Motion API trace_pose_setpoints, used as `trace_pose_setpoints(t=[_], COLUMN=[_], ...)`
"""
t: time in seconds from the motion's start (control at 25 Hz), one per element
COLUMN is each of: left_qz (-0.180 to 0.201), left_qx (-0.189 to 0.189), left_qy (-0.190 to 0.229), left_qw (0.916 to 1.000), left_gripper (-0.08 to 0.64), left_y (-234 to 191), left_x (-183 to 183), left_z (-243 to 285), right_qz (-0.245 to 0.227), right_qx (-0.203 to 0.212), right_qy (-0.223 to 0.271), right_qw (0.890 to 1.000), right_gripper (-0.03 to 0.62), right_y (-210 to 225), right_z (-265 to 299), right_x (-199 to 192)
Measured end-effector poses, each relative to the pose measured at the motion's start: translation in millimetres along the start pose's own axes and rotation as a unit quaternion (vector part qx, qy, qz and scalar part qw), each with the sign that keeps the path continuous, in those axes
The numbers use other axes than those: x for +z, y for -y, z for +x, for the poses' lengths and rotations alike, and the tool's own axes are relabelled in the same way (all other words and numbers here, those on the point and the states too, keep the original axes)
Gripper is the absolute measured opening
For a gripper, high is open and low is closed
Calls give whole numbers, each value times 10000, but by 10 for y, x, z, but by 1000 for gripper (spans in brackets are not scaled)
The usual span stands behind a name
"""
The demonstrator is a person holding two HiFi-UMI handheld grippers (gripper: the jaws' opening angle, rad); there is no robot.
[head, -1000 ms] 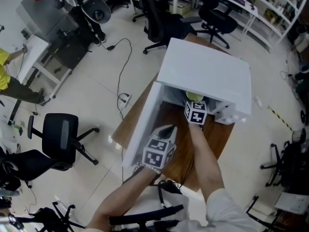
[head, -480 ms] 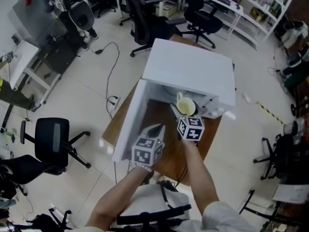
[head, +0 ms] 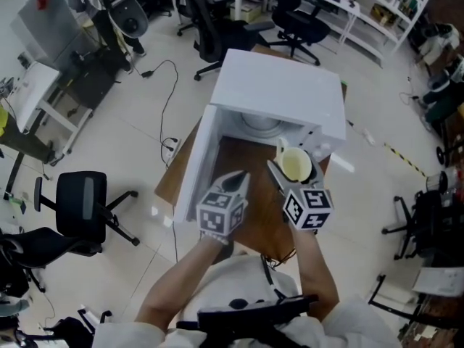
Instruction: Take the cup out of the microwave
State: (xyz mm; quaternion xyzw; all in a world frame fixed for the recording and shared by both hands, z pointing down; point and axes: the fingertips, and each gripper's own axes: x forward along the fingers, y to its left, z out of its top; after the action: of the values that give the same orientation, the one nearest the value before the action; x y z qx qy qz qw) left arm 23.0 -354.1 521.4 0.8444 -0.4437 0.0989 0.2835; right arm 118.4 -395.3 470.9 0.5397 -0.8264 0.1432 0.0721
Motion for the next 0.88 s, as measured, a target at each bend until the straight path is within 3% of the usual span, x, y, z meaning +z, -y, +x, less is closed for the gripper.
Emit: trace_pose_setpoints(t=[0.28,0.88], left_qz=[-23,64], left_qx=[-117,-3], left_qy=[109,130], left_qw=[9999,9999], left_gripper=[-8,-8], left_y=[218,215], left_x=[-23,0], left_z=[-43,-129], right_qz=[353,704], right_qx=[30,154], right_qy=[87,200], right_qw=[9993,9972], right_gripper=[488,488], right_y=[-6,-12], right_z=[-458,-510], right_x=[72,66])
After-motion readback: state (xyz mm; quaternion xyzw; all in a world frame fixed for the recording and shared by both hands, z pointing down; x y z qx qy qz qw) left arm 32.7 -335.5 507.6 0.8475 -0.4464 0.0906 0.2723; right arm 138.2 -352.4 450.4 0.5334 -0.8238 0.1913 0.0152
